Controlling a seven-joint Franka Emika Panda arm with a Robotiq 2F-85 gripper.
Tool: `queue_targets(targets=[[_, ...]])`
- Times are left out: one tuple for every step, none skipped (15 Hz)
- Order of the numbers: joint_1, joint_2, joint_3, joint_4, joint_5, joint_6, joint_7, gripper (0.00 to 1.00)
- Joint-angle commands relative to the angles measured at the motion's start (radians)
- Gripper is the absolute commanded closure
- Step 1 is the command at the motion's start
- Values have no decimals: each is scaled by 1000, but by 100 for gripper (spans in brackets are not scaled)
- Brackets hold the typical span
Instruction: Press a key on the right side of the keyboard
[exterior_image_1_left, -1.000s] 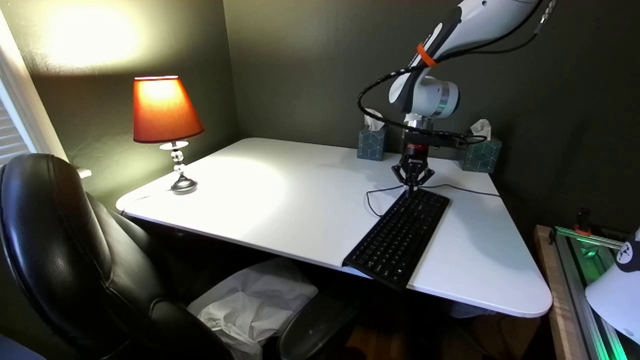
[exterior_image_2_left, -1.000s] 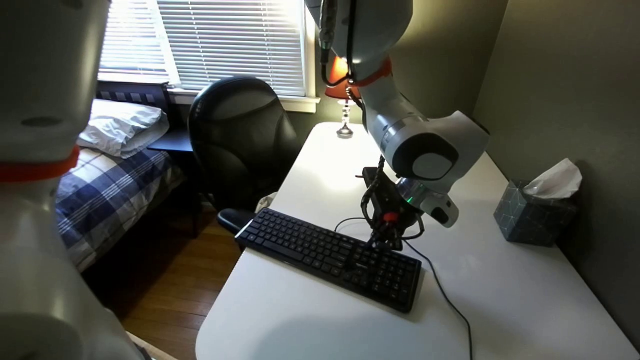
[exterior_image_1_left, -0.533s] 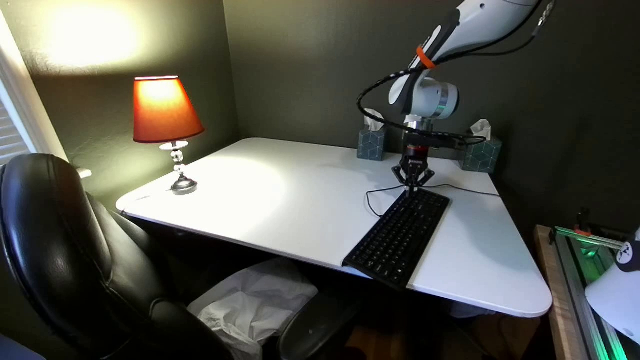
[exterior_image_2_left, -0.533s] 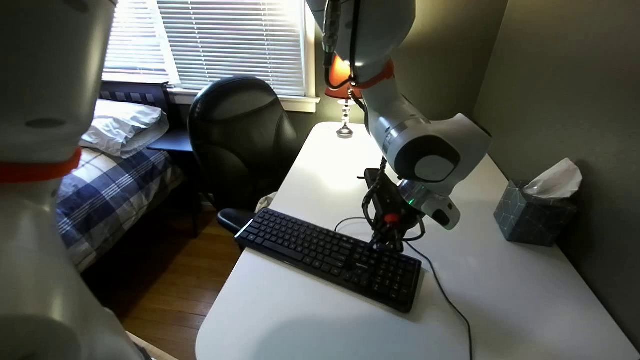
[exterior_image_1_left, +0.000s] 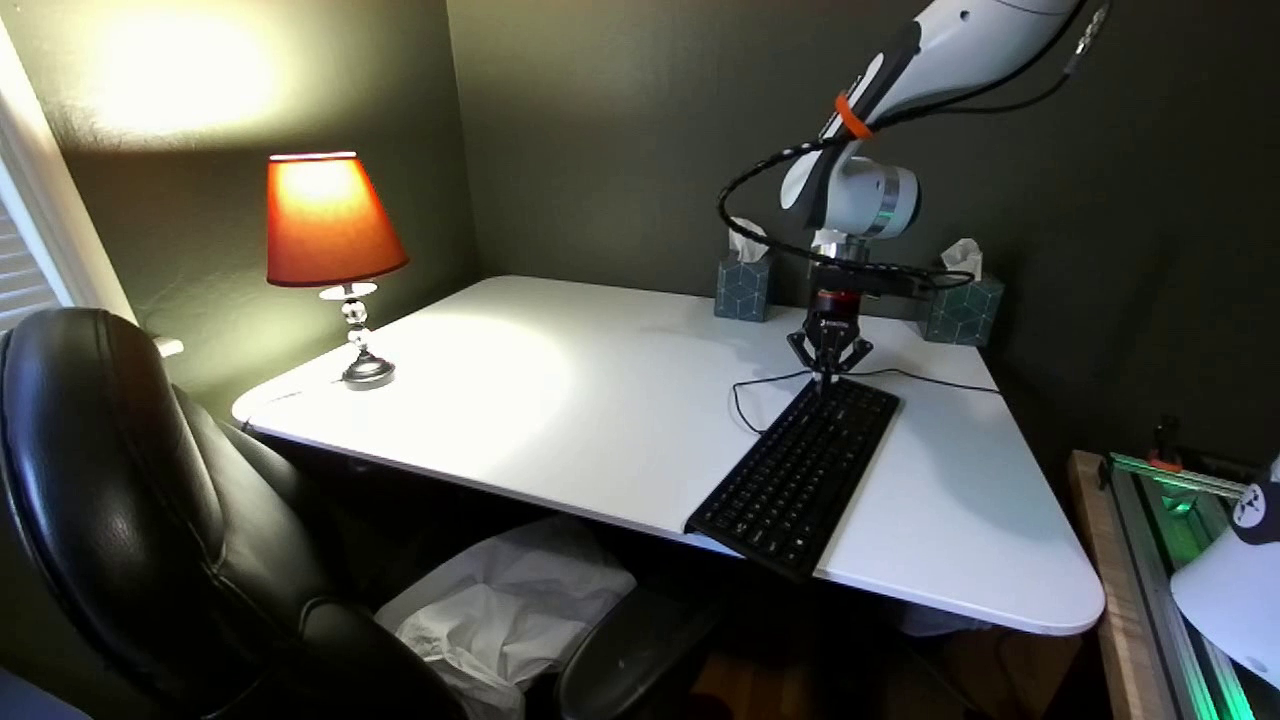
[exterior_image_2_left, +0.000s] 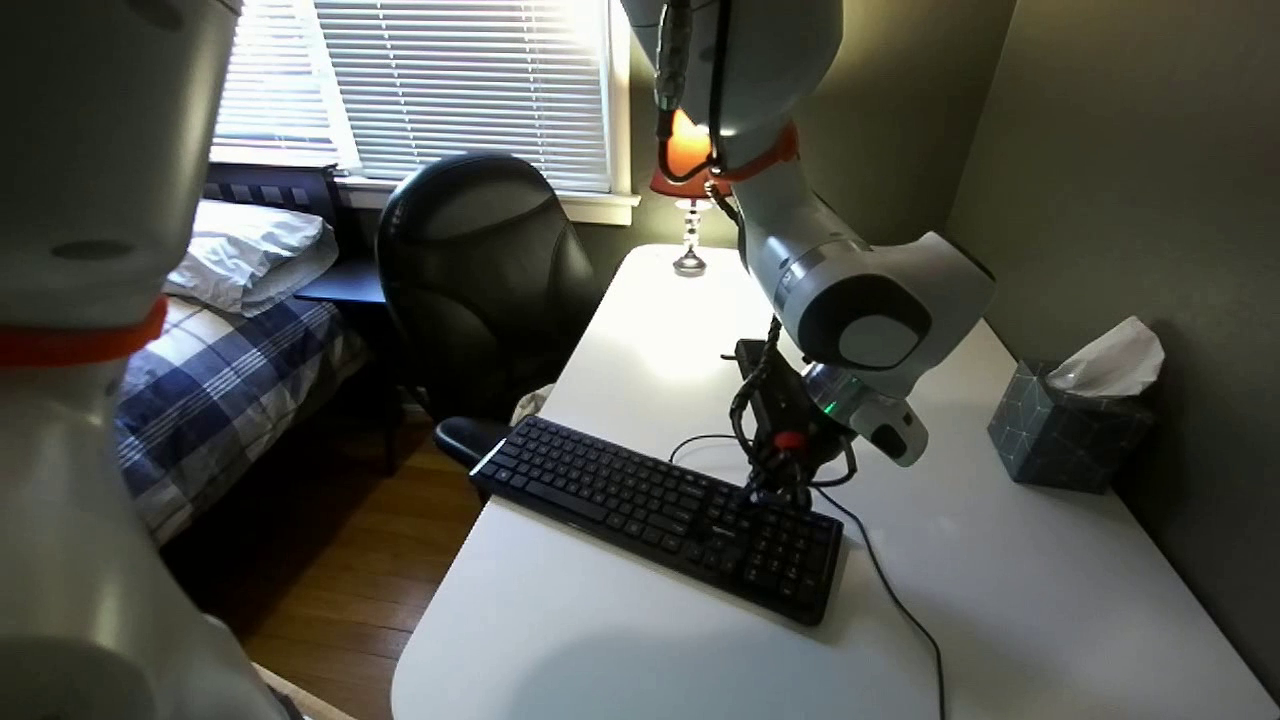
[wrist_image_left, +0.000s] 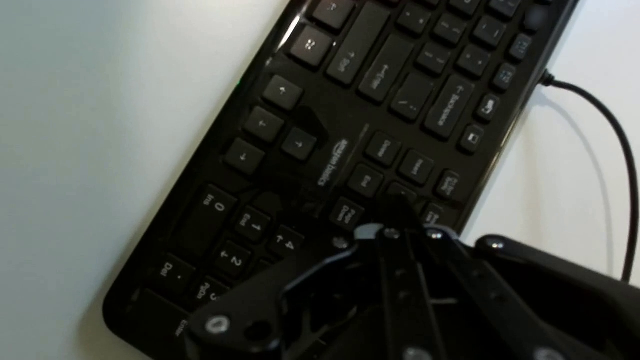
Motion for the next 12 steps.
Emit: queue_targets(targets=[[-19, 22, 11, 32, 11, -46, 6, 100], [-20, 25, 11, 36, 13, -55, 6, 100], [-21, 27, 11, 40, 13, -61, 5, 100], [-23, 30, 12, 44, 15, -69, 2, 100], [-23, 32, 12, 47, 15, -74, 2, 100], [-23, 35, 12, 50, 14, -76, 3, 100], [-24, 38, 12, 53, 14, -78, 3, 100], [-24, 41, 11, 57, 15, -79, 3, 100], [-25, 44, 11, 60, 14, -81, 3, 100], [-26, 47, 12, 64, 14, -83, 3, 100], [-26, 50, 12, 66, 14, -82, 3, 100], [-26, 52, 13, 67, 15, -82, 2, 100]])
